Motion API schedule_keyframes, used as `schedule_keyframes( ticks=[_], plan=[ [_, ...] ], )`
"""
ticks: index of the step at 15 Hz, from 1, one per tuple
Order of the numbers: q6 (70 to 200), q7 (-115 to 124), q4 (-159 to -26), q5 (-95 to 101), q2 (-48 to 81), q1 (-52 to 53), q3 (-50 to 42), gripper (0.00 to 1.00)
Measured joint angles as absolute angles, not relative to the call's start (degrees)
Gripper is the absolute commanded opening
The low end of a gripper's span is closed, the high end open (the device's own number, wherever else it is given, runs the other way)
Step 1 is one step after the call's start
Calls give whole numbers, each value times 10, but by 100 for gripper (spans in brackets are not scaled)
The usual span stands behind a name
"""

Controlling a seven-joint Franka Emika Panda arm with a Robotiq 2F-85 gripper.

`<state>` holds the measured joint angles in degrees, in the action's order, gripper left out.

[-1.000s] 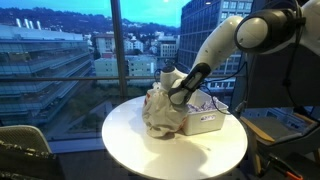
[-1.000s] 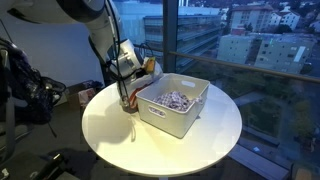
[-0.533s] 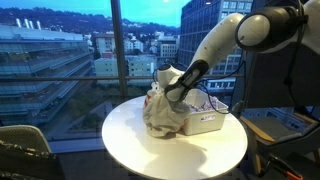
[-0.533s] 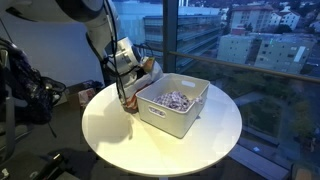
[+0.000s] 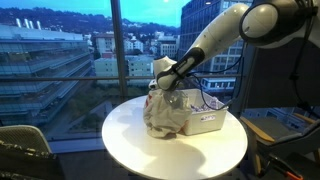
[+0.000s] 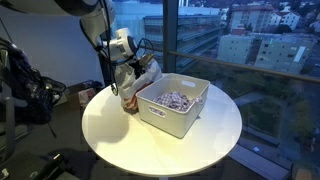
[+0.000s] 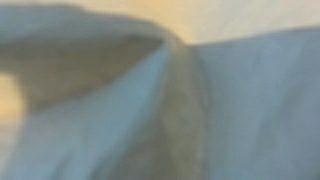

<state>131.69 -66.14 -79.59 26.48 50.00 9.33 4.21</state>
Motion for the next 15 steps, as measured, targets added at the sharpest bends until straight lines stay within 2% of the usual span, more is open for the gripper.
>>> schedule_keyframes(
  ticks=[15],
  plan=[
    [1038,-632,-710,70,406,74,96,9]
  ],
)
